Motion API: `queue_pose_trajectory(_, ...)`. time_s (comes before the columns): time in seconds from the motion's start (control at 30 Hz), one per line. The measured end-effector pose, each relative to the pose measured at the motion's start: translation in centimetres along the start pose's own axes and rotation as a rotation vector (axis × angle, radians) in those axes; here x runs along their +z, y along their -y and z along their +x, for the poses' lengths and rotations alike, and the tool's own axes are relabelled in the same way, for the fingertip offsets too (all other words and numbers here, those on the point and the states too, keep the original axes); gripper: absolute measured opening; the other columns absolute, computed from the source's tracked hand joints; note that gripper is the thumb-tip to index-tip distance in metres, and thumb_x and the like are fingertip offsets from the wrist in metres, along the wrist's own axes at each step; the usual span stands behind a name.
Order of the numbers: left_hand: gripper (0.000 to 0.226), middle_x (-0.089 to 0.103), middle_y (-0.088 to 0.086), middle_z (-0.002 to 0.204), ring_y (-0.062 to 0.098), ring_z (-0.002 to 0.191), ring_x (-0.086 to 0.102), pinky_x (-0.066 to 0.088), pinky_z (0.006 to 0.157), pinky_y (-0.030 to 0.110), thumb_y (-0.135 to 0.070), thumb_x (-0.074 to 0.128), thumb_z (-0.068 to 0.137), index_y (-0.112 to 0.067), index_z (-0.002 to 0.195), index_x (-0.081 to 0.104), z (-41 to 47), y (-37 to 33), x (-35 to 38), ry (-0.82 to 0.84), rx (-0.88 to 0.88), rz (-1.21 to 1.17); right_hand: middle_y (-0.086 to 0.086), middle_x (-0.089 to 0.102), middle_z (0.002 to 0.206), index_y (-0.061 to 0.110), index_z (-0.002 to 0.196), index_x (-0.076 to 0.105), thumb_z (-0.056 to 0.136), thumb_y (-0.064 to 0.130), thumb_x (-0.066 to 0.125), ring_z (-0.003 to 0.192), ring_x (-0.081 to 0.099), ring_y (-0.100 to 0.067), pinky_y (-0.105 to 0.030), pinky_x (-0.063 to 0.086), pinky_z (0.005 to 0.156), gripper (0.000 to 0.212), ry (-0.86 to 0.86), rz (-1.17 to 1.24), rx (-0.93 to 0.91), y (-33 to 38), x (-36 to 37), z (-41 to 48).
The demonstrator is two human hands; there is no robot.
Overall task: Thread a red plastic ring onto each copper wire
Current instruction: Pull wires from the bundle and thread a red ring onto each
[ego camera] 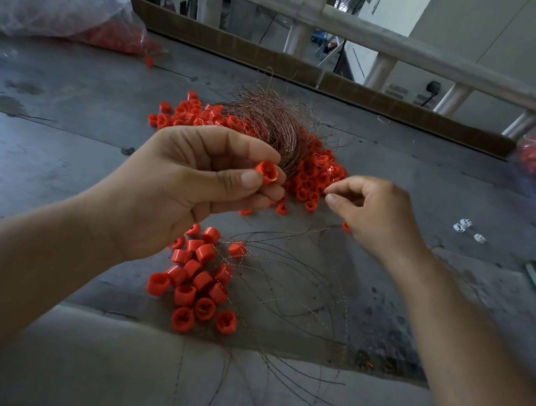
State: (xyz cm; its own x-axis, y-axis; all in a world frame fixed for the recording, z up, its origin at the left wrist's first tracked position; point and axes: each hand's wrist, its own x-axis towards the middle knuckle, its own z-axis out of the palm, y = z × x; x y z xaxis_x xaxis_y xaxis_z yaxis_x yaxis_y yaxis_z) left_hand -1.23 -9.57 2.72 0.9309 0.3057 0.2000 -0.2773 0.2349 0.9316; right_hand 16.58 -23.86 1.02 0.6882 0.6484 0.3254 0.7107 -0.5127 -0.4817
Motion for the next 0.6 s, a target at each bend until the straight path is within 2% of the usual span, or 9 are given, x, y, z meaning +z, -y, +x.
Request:
queue_pose_trajectory(0.1,0.023,0.073,0.007,0.079,0.015,0.075,0.070,0.055,0.063,0.019,-0.008,0.063,0.058,-0.011,0.078,0.075,0.0,0.0,0.0,0.008,-0.006,0.007,0.007,0.057,0.087,0.018,0.097,0.071,0.082,0.013,0.065,0.082,0.054,-0.008,-0.017,0.038,0.075,0.017,0.061,-0.058,-0.076,0.4,0.8,0.2)
queue_pose_trajectory(0.17,0.023,0.073,0.007,0.079,0.015,0.074,0.070,0.055,0.063,0.019,-0.009,0.065,0.057,-0.012,0.078,0.075,0.1,0.0,0.0,0.006,-0.005,0.011,0.006,0.058,0.089,0.019,0.096,0.071,0.080,0.012,0.066,0.091,0.056,-0.014,-0.029,0.044,0.085,0.018,0.122,-0.100,-0.078,0.4,1.0,0.3)
queue_pose_trajectory(0.23,0.022,0.073,0.006,0.079,0.015,0.074,0.070,0.054,0.062,0.019,-0.009,0.064,0.058,-0.012,0.078,0.075,0.1,0.0,0.1,0.006,-0.003,0.018,0.006,0.058,0.086,0.017,0.089,0.071,0.079,0.013,0.068,0.088,0.056,-0.015,-0.034,0.046,0.085,0.011,0.129,-0.106,-0.069,0.4,1.0,0.3)
queue_pose_trajectory(0.33,0.023,0.073,0.006,0.078,0.015,0.074,0.071,0.054,0.063,0.019,-0.012,0.067,0.056,-0.012,0.078,0.075,0.1,0.0,0.0,0.011,-0.011,0.019,0.010,0.054,0.077,0.019,0.077,0.066,0.079,0.013,0.068,0.076,0.053,-0.010,-0.018,0.042,0.072,0.007,0.086,-0.093,-0.059,0.4,0.8,0.2)
queue_pose_trajectory(0.4,0.024,0.073,0.006,0.078,0.016,0.074,0.071,0.054,0.063,0.019,-0.012,0.067,0.056,-0.012,0.079,0.075,0.1,0.1,0.0,0.011,-0.017,0.035,0.013,0.056,0.071,0.024,0.068,0.059,0.079,0.012,0.068,0.068,0.053,-0.004,-0.007,0.038,0.061,0.019,0.032,0.019,-0.005,0.5,0.1,0.1)
queue_pose_trajectory(0.43,0.023,0.073,0.006,0.077,0.016,0.074,0.071,0.054,0.063,0.019,-0.011,0.066,0.058,-0.012,0.079,0.075,0.1,0.1,0.0,0.008,-0.018,0.050,0.012,0.058,0.070,0.025,0.066,0.057,0.079,0.011,0.068,0.067,0.055,-0.005,-0.007,0.040,0.062,0.022,0.014,0.114,0.026,0.7,-0.3,0.1)
queue_pose_trajectory(0.53,0.025,0.073,0.007,0.077,0.016,0.074,0.070,0.054,0.063,0.019,-0.008,0.062,0.060,-0.013,0.081,0.075,0.1,0.3,0.1,-0.009,-0.017,0.099,0.002,0.063,0.073,0.022,0.073,0.059,0.077,0.002,0.068,0.072,0.062,-0.014,-0.021,0.050,0.070,0.022,0.043,0.512,0.056,2.0,-1.5,-0.6)
queue_pose_trajectory(0.6,0.027,0.073,0.006,0.076,0.015,0.073,0.070,0.054,0.063,0.018,-0.008,0.062,0.060,-0.016,0.081,0.076,0.1,0.3,0.1,-0.008,-0.015,0.117,0.005,0.063,0.074,0.020,0.081,0.061,0.075,-0.002,0.066,0.070,0.061,-0.006,-0.016,0.049,0.067,0.023,0.113,0.715,0.012,3.3,-1.8,-1.3)
